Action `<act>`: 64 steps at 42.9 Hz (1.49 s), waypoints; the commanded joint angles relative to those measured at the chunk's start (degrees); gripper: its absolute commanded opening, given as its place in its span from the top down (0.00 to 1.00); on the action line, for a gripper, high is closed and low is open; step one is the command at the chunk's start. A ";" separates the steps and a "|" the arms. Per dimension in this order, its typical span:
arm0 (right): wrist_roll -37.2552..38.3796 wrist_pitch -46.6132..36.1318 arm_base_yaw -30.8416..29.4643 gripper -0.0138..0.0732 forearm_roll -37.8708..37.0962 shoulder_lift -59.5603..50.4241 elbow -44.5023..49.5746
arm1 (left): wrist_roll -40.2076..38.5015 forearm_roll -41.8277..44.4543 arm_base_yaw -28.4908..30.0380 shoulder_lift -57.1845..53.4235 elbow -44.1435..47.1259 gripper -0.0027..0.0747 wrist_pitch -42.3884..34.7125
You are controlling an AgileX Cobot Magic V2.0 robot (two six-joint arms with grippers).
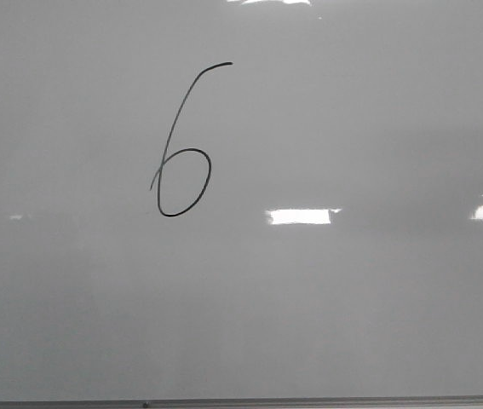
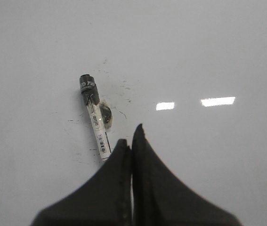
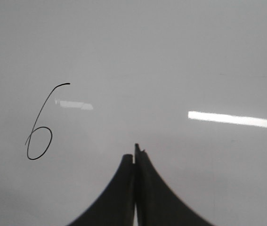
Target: Write number 6 on whiteboard
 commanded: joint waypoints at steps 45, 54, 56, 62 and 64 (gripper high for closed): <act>10.80 -5.16 -5.86 0.91 -14.34 -8.81 17.01 | -0.57 -0.64 -0.02 -0.68 0.27 0.99 -4.61; 10.80 -5.16 -5.86 0.91 -14.34 -8.81 17.01 | -0.57 -0.64 -0.02 -0.68 0.27 0.99 -4.61; 10.80 -5.16 -5.86 0.91 -14.34 -8.81 17.01 | -0.57 -0.64 -0.02 -0.68 0.27 0.99 -4.61; 10.80 -5.16 -5.86 0.91 -14.34 -8.81 17.01 | -0.57 -0.64 -0.02 -0.68 0.27 0.99 -4.61; 10.80 -5.16 -5.86 0.91 -14.34 -8.81 17.01 | -0.57 -0.64 -0.02 -0.68 0.27 0.99 -4.61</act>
